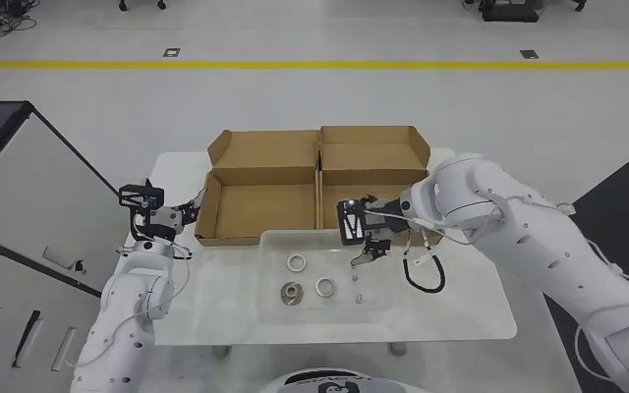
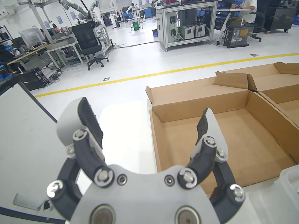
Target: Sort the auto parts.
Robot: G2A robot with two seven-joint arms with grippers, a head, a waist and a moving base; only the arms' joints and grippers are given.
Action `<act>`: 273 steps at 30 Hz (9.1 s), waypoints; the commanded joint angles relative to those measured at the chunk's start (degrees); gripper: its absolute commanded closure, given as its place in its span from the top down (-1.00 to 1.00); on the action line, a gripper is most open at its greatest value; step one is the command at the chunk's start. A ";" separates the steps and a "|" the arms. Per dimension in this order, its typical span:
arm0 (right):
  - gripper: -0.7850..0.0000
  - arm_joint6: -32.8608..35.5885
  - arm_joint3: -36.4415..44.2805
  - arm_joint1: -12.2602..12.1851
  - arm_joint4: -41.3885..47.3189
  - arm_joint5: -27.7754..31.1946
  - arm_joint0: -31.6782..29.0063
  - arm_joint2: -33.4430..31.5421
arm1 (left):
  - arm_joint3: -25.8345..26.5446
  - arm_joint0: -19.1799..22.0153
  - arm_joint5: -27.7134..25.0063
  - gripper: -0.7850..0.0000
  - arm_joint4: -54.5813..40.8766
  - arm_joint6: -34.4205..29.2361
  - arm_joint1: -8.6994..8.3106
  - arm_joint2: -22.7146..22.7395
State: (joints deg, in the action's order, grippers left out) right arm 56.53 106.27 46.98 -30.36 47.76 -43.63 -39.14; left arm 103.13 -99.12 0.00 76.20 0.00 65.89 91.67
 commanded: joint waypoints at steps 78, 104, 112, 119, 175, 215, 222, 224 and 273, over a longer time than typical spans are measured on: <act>-0.08 18.69 -2.06 5.57 1.71 -18.69 11.71 29.31 | 0.00 0.00 0.00 1.00 0.00 0.00 0.00 0.00; -0.09 21.50 -5.71 9.48 -1.52 -21.49 8.34 29.40 | 0.00 0.00 0.00 1.00 0.00 0.00 0.00 0.00; -0.10 21.83 -5.85 9.29 -1.46 -21.82 7.98 29.40 | 0.00 0.00 0.00 1.00 0.00 0.00 0.00 0.00; -0.16 21.77 -6.24 9.37 -2.07 -21.76 7.28 29.40 | 0.00 0.00 0.00 1.00 0.00 0.00 0.00 0.00; -1.00 11.34 -11.31 0.97 25.17 -17.30 17.11 23.00 | 0.00 0.00 0.00 1.00 0.00 0.00 0.00 0.00; -1.00 2.49 -9.82 -0.25 99.34 -2.47 6.15 0.35 | 0.00 0.00 0.00 1.00 0.00 0.00 0.00 0.00; -1.00 3.39 -9.52 1.09 99.84 -3.36 5.34 -1.60 | 0.00 0.00 0.00 1.00 0.00 0.00 0.00 0.00; -1.00 3.39 -9.52 1.09 99.84 -3.36 5.34 -1.60 | 0.00 0.00 0.00 1.00 0.00 0.00 0.00 0.00; -1.00 15.52 -0.05 16.60 108.23 -15.51 -10.42 -21.29 | 0.00 0.00 0.00 1.00 0.00 0.00 0.00 0.00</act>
State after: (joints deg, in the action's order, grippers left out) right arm 71.79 106.06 63.29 76.88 32.50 -53.69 -60.05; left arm 103.13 -99.12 0.00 76.20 0.00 65.89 91.67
